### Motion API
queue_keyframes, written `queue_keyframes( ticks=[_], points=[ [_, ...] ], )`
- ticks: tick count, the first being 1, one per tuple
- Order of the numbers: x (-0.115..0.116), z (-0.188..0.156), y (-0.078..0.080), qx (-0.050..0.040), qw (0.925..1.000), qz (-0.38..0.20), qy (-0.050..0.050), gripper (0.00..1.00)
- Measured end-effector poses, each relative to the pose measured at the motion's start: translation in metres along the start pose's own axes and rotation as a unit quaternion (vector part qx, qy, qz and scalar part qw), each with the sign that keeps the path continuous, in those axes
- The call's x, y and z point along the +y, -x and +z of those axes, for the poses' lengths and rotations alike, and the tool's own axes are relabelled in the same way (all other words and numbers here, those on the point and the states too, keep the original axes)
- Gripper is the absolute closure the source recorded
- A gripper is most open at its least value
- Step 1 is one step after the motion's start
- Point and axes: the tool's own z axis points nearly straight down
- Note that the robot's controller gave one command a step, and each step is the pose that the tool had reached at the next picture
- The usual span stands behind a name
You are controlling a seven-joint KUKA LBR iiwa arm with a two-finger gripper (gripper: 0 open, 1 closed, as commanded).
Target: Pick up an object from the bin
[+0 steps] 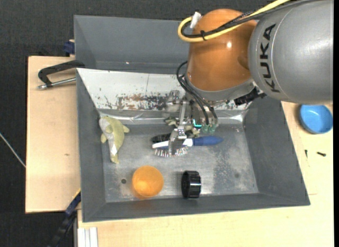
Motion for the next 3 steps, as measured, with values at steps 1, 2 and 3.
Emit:
queue_keyframes(
  ticks=[1,2,3],
  points=[
    [-0.067,0.137,0.04,0.0002,0.9994,-0.034,-0.001,0.0],
    [-0.066,0.131,0.042,-0.0045,0.9994,-0.034,0.0,1.0],
    [-0.075,0.018,0.053,-0.0107,0.9992,-0.037,0.0,1.0]
  ],
)
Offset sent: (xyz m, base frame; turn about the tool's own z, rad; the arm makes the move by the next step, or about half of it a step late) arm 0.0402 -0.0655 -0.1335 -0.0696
